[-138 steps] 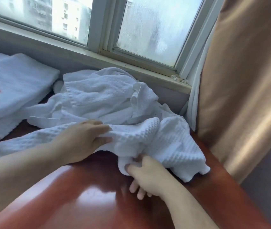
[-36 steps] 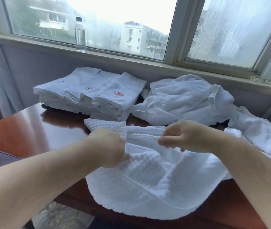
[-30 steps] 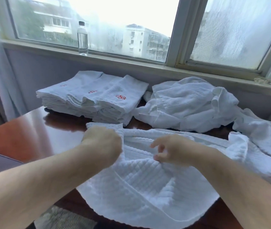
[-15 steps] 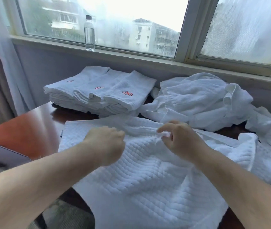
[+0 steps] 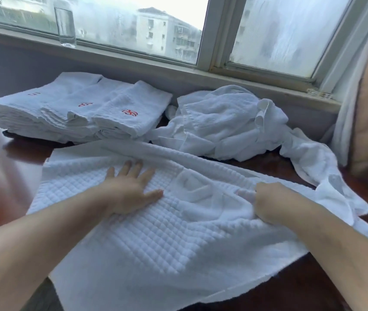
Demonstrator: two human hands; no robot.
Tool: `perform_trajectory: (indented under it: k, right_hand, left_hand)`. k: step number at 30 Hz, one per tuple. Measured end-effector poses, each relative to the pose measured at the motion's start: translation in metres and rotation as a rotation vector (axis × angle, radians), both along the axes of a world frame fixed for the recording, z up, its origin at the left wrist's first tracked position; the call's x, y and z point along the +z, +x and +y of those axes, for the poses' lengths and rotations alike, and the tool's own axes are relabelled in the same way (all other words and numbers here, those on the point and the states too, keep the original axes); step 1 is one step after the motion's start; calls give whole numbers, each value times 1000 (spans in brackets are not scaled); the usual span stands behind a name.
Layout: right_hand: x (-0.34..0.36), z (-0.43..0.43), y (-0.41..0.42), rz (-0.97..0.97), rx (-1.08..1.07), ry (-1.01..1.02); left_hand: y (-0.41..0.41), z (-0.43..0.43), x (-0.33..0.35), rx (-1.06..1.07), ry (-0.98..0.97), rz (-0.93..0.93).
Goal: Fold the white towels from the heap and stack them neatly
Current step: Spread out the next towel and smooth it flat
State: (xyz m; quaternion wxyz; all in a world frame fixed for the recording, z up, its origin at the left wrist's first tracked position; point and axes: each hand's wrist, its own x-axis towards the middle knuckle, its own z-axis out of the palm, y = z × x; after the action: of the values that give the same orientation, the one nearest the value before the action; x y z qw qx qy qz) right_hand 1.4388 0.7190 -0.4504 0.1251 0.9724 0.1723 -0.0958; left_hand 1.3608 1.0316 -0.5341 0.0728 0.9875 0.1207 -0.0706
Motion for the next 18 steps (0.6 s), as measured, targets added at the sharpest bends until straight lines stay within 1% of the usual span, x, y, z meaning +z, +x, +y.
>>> perform_trajectory:
  k: [2, 4, 5, 7, 8, 9, 12, 13, 14, 15, 17, 18]
  right_hand:
    - [3, -17, -13, 90, -57, -162]
    - [8, -40, -28, 141, -55, -335]
    - [11, -50, -32, 153, -46, -358]
    - [16, -56, -34, 161, -72, -330]
    - [14, -57, -30, 150, -87, -287]
    - [12, -54, -26, 136, -80, -231]
    - [-7, -46, -8, 6, -182, 76]
    - [-15, -43, -3, -65, -207, 172]
    - [-23, -42, 1, -103, -213, 264]
    - [-31, -41, 5, -101, -214, 349]
    - [-45, -41, 14, 0, -224, 451]
    - [-53, -41, 21, 46, -244, 443]
  left_hand:
    - [-2, 4, -2, -33, 20, -24]
    - [-7, 7, -1, -82, 34, -35]
    - [-8, 7, 3, -93, 32, -16]
    - [-6, -2, 17, -71, 21, 29]
    - [-4, -14, 26, -57, 22, -1]
    - [-1, -29, 33, -60, 21, -89]
    - [7, -91, 40, -196, -101, -522]
    - [10, -109, 38, -238, -118, -580]
    - [13, -124, 36, -266, -107, -565]
    - [17, -134, 34, -270, -89, -485]
    - [24, -142, 26, -266, -55, -256]
    - [27, -141, 24, -280, -53, -169]
